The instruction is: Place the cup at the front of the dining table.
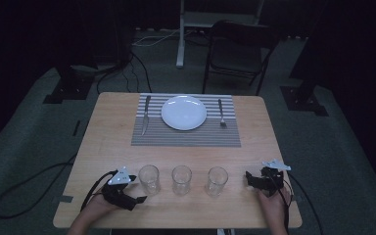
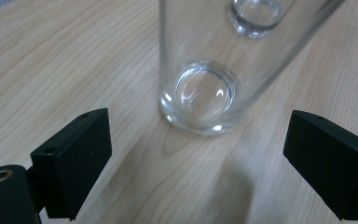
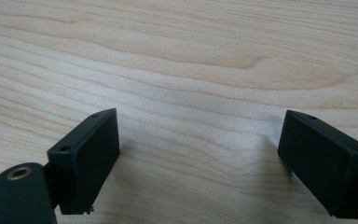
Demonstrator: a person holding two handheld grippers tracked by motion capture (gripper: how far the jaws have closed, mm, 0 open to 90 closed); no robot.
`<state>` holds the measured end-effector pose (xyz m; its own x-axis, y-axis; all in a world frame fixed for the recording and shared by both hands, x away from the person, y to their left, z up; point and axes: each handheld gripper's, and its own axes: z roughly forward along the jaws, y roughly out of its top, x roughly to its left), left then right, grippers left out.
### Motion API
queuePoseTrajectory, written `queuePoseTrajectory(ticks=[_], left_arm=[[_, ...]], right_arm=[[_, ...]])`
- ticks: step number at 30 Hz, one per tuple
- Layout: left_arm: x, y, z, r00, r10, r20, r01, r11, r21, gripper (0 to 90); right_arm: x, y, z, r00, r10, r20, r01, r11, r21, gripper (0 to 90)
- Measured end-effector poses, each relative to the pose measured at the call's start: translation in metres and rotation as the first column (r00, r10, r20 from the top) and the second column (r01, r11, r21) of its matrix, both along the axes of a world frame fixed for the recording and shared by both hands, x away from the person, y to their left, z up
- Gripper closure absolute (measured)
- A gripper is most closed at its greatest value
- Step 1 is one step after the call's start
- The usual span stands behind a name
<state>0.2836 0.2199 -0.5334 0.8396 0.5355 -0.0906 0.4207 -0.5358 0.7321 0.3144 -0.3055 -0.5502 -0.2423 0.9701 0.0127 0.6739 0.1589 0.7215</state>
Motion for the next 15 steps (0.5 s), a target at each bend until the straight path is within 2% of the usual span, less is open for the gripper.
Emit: queuePoseTrajectory(ticks=[8, 10, 15], left_arm=[[0.006, -0.011, 0.003, 0.9996, -0.026, 0.009, 0.026, 0.9993, -0.027, 8.5], [0.006, -0.012, 0.004, 0.9993, -0.03, 0.022, 0.031, 0.9988, -0.037, 14.9], [0.008, -0.017, 0.006, 0.9991, -0.031, 0.03, 0.033, 0.9974, -0.064, 14.9]], right_arm=[[0.0, 0.0, 0.0, 1.0, 0.0, 0.0, 0.0, 1.0, 0.0, 12.4], [0.0, 0.0, 0.0, 1.0, -0.001, 0.0, 0.001, 1.0, 0.0, 12.4], [0.0, 0.0, 0.0, 1.0, -0.001, 0.0, 0.001, 1.0, 0.001, 12.4]])
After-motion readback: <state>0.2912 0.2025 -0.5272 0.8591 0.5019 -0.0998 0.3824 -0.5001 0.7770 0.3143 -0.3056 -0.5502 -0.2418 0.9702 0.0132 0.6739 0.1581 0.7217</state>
